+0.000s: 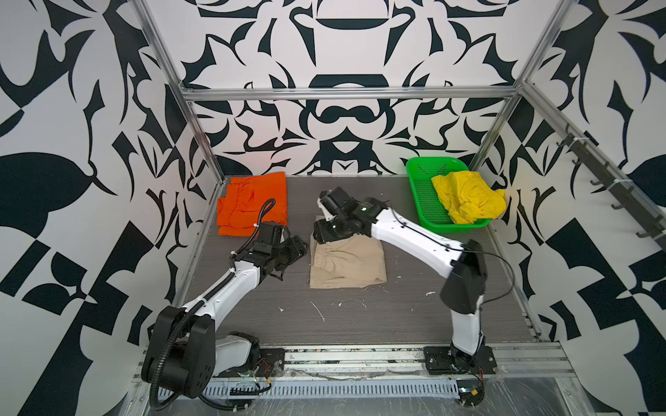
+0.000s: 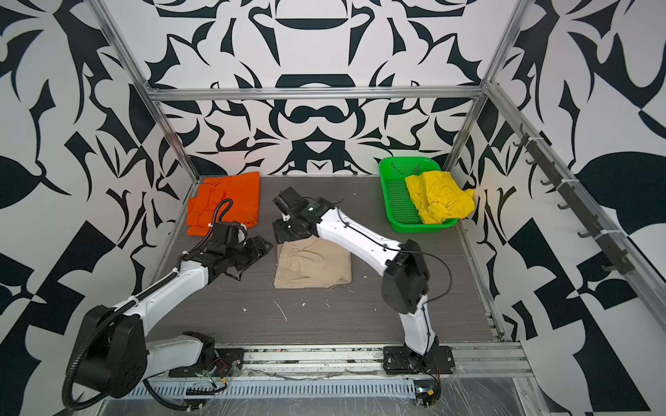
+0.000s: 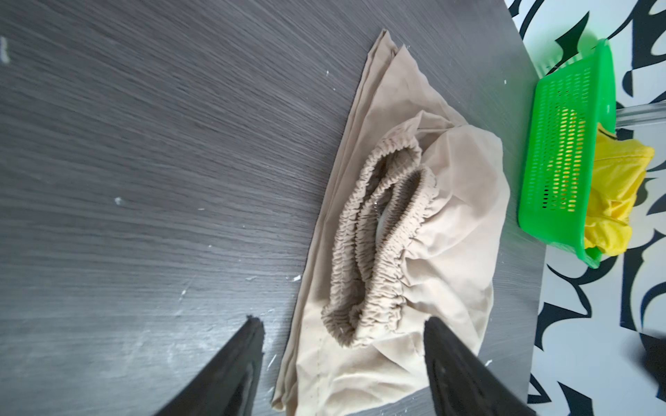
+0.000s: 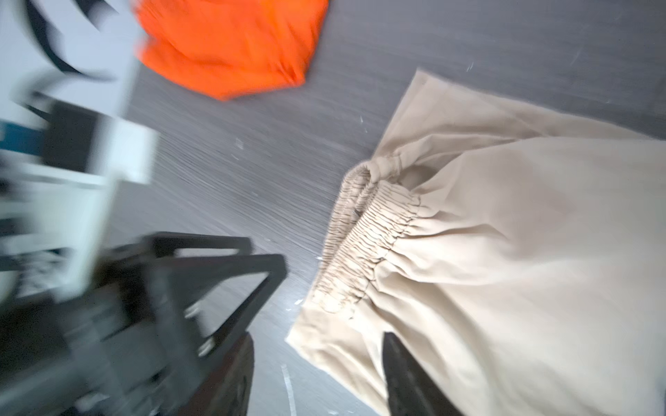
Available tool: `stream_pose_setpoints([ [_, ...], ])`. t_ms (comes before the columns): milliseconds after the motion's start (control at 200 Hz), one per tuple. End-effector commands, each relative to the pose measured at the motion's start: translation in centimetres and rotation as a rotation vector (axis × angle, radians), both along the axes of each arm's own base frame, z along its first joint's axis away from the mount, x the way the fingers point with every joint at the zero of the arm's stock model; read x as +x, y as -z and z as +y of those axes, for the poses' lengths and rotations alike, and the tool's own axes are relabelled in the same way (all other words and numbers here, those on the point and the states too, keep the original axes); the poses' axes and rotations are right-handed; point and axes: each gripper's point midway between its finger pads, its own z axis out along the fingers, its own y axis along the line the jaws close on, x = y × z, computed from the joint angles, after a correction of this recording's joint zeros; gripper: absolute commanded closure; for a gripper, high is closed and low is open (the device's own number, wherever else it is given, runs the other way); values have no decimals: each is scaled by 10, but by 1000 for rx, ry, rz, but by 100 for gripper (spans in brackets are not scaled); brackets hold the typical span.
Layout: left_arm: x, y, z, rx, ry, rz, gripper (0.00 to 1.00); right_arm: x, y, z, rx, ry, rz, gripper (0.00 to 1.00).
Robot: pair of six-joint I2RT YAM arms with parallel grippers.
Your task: Fold and stack the shorts
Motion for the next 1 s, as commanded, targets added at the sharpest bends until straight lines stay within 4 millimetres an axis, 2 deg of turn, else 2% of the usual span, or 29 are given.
stream_pose_setpoints([
  [0,-1,8,-6,-38,9,36,25,18,16,-11,99,66,51,45],
  [195,3,31,-19,-105,32,100,22,26,82,-3,64,54,163,56],
  [325,5,43,-23,-144,25,125,21,30,119,-2,34,76,221,60],
  [550,10,66,-23,-236,-29,174,21,30,173,-25,-19,148,326,67],
  [700,10,81,-29,-277,-26,210,21,22,190,-38,-46,166,367,70],
  [995,9,112,-37,-313,-21,263,22,18,195,-40,-21,174,389,71],
])
